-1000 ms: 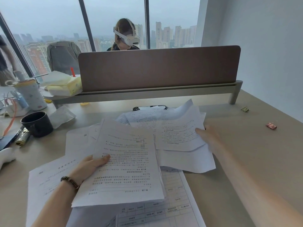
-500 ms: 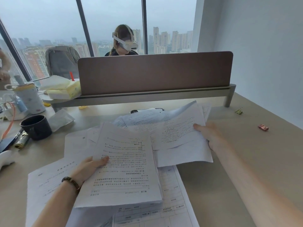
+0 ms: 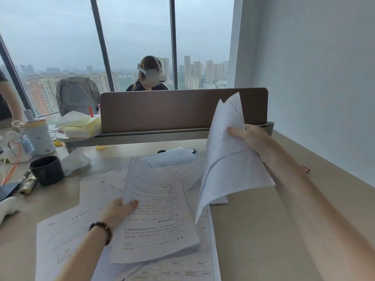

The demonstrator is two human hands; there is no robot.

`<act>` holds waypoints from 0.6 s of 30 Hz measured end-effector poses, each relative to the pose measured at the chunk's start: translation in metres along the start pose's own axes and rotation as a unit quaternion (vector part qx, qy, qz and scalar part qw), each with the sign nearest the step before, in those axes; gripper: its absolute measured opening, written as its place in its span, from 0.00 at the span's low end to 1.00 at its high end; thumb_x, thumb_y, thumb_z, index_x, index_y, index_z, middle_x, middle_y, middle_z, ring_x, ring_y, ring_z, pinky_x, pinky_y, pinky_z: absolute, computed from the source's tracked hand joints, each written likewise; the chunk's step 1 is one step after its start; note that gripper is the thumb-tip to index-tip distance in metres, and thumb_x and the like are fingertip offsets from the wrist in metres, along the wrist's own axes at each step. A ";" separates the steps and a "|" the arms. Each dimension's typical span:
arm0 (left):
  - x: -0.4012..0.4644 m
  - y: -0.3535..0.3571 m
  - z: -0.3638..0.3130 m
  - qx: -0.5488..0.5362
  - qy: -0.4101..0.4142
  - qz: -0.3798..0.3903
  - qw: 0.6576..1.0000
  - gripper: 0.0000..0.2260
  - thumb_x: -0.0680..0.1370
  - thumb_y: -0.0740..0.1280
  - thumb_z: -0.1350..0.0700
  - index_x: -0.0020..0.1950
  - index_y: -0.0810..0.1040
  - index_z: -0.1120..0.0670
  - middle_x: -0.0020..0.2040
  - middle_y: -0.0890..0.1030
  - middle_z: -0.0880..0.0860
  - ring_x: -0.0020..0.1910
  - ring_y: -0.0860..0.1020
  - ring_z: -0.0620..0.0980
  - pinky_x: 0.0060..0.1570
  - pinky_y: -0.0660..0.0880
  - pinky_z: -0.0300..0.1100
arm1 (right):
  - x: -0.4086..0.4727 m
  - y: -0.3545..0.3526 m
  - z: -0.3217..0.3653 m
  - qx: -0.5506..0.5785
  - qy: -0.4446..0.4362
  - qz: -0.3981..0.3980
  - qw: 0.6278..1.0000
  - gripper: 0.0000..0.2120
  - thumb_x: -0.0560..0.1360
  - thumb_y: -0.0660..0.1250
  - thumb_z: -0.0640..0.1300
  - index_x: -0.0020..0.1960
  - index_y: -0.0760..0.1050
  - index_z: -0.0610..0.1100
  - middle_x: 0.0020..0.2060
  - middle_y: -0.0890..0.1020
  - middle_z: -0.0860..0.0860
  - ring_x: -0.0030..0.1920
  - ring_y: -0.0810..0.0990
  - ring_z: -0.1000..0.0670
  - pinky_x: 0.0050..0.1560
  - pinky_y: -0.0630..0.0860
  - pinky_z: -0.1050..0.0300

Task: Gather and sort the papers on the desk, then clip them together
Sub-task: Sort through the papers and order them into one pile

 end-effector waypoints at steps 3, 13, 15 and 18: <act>-0.010 0.008 -0.013 -0.039 0.012 0.006 0.999 0.13 0.80 0.66 0.55 0.59 0.79 0.62 0.43 0.86 0.57 0.40 0.84 0.58 0.36 0.80 0.44 | -0.008 0.002 0.015 0.019 -0.025 0.048 0.998 0.03 0.76 0.72 0.44 0.45 0.82 0.44 0.40 0.87 0.47 0.37 0.86 0.48 0.42 0.83 0.54; -0.060 0.035 -0.057 -0.242 0.044 0.092 0.965 0.16 0.81 0.57 0.44 0.49 0.79 0.53 0.30 0.86 0.49 0.27 0.84 0.47 0.22 0.76 0.35 | -0.029 0.017 -0.053 0.014 0.024 0.039 0.999 0.26 0.63 0.76 0.36 0.60 0.79 0.37 0.51 0.86 0.41 0.51 0.86 0.37 0.56 0.81 0.39; -0.058 0.039 -0.057 -0.261 0.055 0.110 0.957 0.21 0.78 0.59 0.39 0.58 0.80 0.52 0.45 0.88 0.55 0.41 0.87 0.55 0.33 0.83 0.44 | -0.033 0.019 -0.076 -0.010 0.053 0.037 0.998 0.23 0.67 0.76 0.32 0.61 0.79 0.34 0.50 0.86 0.41 0.48 0.85 0.40 0.55 0.82 0.42; -0.061 0.041 -0.060 -0.260 0.090 0.110 0.955 0.24 0.71 0.70 0.38 0.60 0.82 0.51 0.54 0.86 0.57 0.50 0.85 0.62 0.46 0.82 0.56 | -0.038 0.020 -0.104 -0.018 0.094 0.037 0.995 0.21 0.70 0.73 0.28 0.62 0.78 0.36 0.52 0.86 0.41 0.49 0.85 0.39 0.53 0.83 0.42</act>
Point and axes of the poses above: each hand's wrist, its own x-axis towards the middle knuckle, its own y-axis out of the palm, z = x × y, the point moved 3 cm from there along x, towards the middle knuckle
